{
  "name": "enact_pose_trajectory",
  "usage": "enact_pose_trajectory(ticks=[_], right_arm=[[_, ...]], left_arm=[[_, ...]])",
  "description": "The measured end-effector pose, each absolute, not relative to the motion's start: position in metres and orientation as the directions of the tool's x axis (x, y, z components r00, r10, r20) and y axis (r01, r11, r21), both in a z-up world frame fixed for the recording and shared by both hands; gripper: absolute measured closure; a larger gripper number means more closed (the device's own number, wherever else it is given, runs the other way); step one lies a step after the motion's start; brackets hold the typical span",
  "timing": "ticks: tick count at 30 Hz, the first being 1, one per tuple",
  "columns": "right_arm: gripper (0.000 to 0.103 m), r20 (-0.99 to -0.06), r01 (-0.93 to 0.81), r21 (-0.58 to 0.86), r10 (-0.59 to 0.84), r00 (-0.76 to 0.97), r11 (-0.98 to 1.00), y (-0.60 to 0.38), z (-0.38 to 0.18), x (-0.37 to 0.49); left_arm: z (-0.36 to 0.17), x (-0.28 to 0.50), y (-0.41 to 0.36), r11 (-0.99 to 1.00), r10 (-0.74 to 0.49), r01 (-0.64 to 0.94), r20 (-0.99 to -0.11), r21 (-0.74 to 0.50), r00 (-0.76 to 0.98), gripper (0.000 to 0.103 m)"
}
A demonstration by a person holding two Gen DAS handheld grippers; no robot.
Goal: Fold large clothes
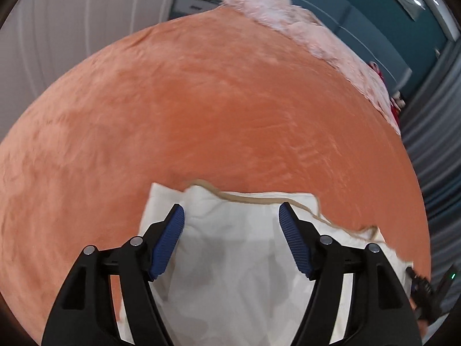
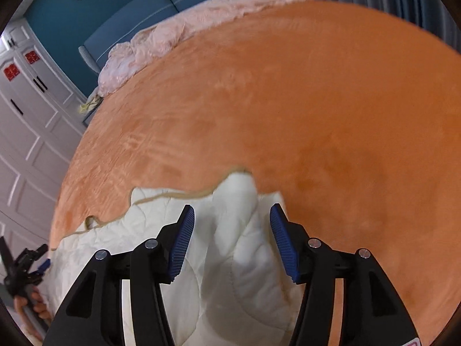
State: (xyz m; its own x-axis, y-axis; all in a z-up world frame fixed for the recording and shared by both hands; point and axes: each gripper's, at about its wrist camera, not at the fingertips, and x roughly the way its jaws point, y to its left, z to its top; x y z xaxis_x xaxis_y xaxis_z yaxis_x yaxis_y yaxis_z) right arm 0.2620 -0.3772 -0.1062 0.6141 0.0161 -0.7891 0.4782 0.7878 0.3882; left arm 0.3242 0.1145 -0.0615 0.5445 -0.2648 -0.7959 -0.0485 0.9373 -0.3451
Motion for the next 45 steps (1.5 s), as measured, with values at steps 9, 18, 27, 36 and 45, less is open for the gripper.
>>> enact_pose_trajectory(ticks=[9,18,27,36,45], right_arm=[[0.093,-0.758,0.486,0.302,-0.103,0.644,0.820,-0.360,-0.100,0.244],[0.093,-0.786,0.515,0.267,-0.125,0.606,0.815,-0.363,-0.131,0.243],[0.091,-0.777,0.513,0.250,-0.146,0.612,0.822,-0.359,-0.138,0.245],[0.084,-0.773,0.508,0.323,-0.087,0.629,0.798,-0.368,-0.131,0.239],[0.045,-0.787,0.506,0.379,-0.018,0.617,0.775,-0.364,-0.087,0.106]], left_arm=[[-0.076,0.318,0.109,0.971,-0.144,-0.079,-0.814,-0.227,0.563,0.092],[-0.097,0.310,0.091,0.996,0.013,-0.081,-0.793,-0.045,0.609,0.092],[-0.108,0.309,0.082,0.996,0.063,-0.085,-0.768,0.011,0.638,0.091],[-0.106,0.309,0.086,0.997,0.022,-0.073,-0.771,-0.032,0.636,0.085],[-0.070,0.225,0.160,0.952,-0.194,-0.089,-0.803,-0.292,0.564,0.027]])
